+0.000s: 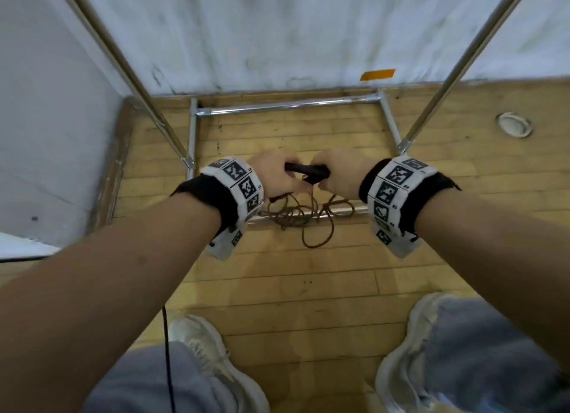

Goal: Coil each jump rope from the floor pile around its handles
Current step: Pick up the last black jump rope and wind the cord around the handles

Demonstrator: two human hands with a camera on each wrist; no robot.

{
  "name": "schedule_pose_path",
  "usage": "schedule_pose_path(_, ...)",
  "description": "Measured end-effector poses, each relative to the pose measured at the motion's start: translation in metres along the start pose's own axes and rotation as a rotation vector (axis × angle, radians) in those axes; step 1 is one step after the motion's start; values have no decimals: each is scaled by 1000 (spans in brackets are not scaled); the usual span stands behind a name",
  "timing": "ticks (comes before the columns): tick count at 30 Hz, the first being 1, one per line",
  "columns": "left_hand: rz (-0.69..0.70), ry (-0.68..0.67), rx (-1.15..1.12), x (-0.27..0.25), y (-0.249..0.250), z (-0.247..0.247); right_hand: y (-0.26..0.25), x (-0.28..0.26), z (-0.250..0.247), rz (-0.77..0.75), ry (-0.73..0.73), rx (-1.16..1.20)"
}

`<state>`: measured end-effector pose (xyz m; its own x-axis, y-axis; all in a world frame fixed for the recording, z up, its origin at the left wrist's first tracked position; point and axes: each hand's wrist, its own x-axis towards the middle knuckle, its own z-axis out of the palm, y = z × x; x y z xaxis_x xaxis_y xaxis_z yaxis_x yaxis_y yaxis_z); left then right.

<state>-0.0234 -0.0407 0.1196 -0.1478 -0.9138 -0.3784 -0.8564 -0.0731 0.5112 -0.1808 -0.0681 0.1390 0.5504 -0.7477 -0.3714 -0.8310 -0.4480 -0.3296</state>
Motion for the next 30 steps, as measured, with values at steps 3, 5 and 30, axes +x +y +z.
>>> schedule_pose_path(3, 43, 55, 87, -26, 37, -43, -17, -36, -49, -26, 125, -111)
schedule_pose_path(5, 87, 56, 83, -45, 61, -66, -26, -61, -75, -56, 207, -155)
schedule_pose_path(30, 66, 277, 241, -79, 119, -71, -28, -91, -105, -82, 390, -227)
